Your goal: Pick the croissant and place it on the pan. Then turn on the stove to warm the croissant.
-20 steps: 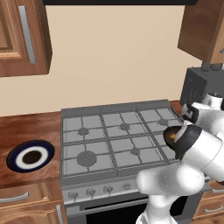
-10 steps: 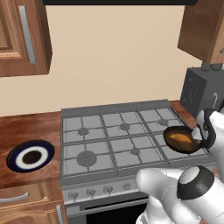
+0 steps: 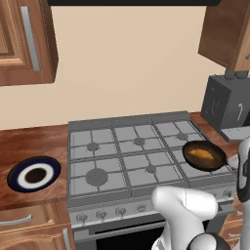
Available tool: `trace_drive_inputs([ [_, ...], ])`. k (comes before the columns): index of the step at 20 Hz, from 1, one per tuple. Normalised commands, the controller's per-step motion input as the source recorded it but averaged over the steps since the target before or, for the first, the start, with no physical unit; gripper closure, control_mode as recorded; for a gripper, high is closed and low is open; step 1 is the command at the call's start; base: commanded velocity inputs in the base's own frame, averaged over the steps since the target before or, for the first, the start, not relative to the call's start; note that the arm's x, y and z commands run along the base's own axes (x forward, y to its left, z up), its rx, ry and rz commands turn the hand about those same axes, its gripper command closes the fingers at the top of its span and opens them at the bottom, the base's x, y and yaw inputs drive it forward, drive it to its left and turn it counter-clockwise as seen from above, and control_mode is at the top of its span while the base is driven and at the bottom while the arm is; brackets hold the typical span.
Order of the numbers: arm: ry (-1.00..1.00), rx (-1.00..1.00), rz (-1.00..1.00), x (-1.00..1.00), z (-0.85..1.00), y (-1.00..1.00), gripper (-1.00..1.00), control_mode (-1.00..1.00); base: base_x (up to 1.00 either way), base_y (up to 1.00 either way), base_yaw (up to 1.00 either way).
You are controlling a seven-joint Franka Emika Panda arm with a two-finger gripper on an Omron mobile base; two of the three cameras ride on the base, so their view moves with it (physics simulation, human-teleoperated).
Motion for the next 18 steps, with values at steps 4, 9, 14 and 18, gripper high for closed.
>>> trace_drive_inputs([
  [4, -0.2, 0.0, 0.1, -0.51, 0.09, 0.0, -1.0, -1.0, 0.0, 0.0, 0.0],
  [9, -0.17, 0.0, 0.1, -0.2, 0.0, 0.0, -1.0, -1.0, 0.0, 0.0, 0.0],
  [14, -0.21, 0.0, 0.09, -0.03, -0.01, 0.0, -1.0, -1.0, 0.0, 0.0, 0.0],
  [18, -0.25, 0.0, 0.06, 0.0, -0.09, 0.0, -1.0, -1.0, 0.0, 0.0, 0.0],
])
